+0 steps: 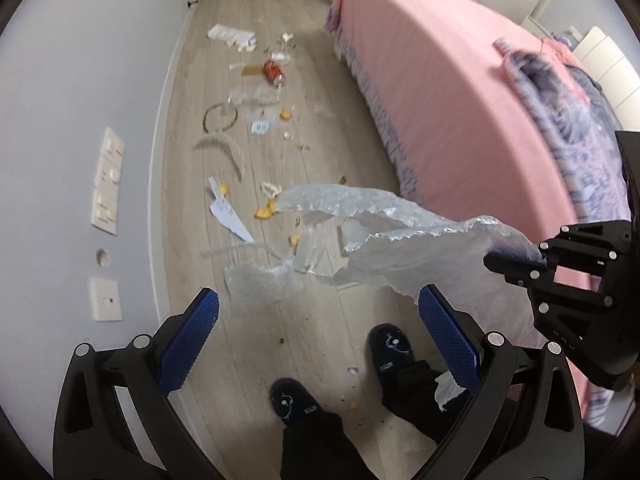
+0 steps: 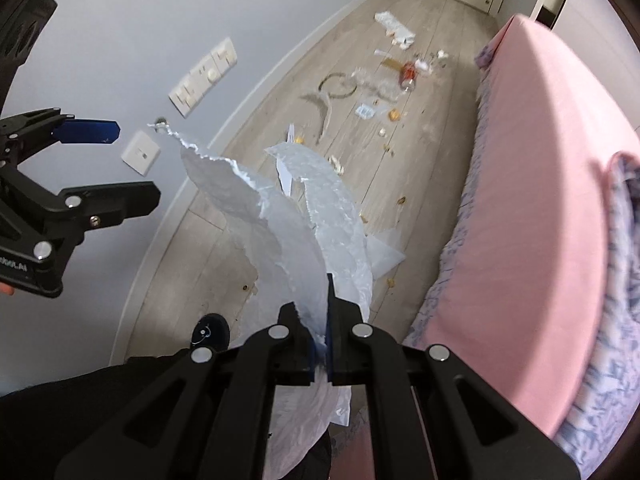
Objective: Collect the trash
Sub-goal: 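Lift the plastic sheet with the right gripper and turn toward the bin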
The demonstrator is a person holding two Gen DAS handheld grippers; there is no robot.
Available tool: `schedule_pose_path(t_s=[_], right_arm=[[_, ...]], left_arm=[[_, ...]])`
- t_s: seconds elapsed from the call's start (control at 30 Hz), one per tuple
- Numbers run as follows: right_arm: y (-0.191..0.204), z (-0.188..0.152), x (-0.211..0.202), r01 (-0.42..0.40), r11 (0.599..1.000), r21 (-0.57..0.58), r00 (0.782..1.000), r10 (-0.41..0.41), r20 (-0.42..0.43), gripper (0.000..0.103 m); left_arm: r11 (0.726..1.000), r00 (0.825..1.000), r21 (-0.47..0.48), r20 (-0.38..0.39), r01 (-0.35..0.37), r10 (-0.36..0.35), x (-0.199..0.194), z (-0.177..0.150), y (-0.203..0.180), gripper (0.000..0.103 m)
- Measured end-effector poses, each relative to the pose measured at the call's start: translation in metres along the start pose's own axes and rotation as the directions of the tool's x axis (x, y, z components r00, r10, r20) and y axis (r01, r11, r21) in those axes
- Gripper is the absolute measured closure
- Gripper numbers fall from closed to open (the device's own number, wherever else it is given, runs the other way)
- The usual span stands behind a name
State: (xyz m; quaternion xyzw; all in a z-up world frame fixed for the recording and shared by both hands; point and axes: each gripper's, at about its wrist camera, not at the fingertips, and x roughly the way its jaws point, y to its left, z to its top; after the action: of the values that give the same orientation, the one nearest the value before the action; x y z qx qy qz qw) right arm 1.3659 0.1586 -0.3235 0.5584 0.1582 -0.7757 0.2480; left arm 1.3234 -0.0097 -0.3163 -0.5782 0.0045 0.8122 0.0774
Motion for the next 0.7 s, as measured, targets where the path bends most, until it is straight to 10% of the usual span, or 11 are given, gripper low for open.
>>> schedule_pose_path(t_s=[0.3,0.7], right_arm=[[0.002,-0.007,-0.113,0.147,0.981,0.123,0.984,-0.158,0.086,0.098],[0.066,-0.129,-0.194,0.266,0.774,0.574,0.939,-0.343,0.028,0.098]], left_arm=[[0.983,0.991,0.160,0.077,0.095,-0.108,-0.099,0.019,-0.015,0.006],[0.730,0.962,0.648,-0.010,0.215,-0.275,-0.150,-0.039,-0.097,0.006]])
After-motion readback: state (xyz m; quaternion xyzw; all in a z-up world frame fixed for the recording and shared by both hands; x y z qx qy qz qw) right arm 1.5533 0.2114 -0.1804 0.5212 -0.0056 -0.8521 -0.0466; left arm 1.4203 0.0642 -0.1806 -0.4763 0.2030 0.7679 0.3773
